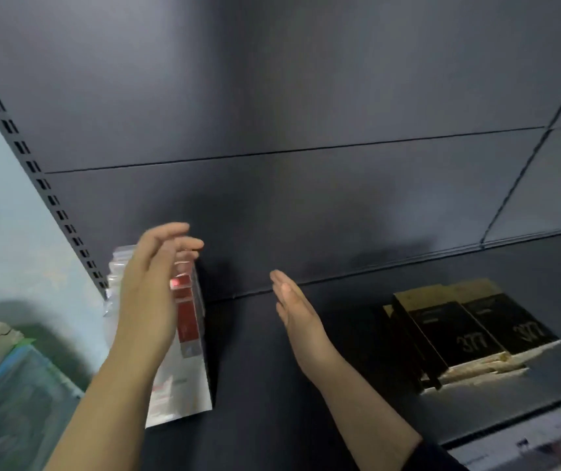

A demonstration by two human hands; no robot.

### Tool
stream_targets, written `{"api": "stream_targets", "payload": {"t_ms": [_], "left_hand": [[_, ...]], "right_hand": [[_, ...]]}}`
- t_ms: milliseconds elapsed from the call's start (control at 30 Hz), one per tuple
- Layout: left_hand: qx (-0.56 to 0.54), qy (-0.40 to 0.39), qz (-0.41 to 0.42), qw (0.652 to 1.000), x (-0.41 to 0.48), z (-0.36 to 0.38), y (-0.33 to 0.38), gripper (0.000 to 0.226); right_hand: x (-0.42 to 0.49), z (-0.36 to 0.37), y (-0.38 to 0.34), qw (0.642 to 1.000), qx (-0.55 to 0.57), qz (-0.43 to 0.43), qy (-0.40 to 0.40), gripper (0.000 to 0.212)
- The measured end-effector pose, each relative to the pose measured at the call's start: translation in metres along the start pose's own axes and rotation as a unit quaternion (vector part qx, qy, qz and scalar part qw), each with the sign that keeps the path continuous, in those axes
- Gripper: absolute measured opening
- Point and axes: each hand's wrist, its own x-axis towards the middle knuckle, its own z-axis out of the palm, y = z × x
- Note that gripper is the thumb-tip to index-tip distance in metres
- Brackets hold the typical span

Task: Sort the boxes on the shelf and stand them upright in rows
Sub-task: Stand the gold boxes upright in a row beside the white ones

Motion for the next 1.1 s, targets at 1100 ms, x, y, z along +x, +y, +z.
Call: {"api": "stream_targets", "payload": {"t_ms": [1100], "left_hand": [[-0.060, 0.005, -0.370, 0.927, -0.139, 0.236, -0.095, 0.016]], "right_hand": [[-0.060, -0.347, -0.081, 0.891, -0.418, 0.123, 0.131, 0.028]]}}
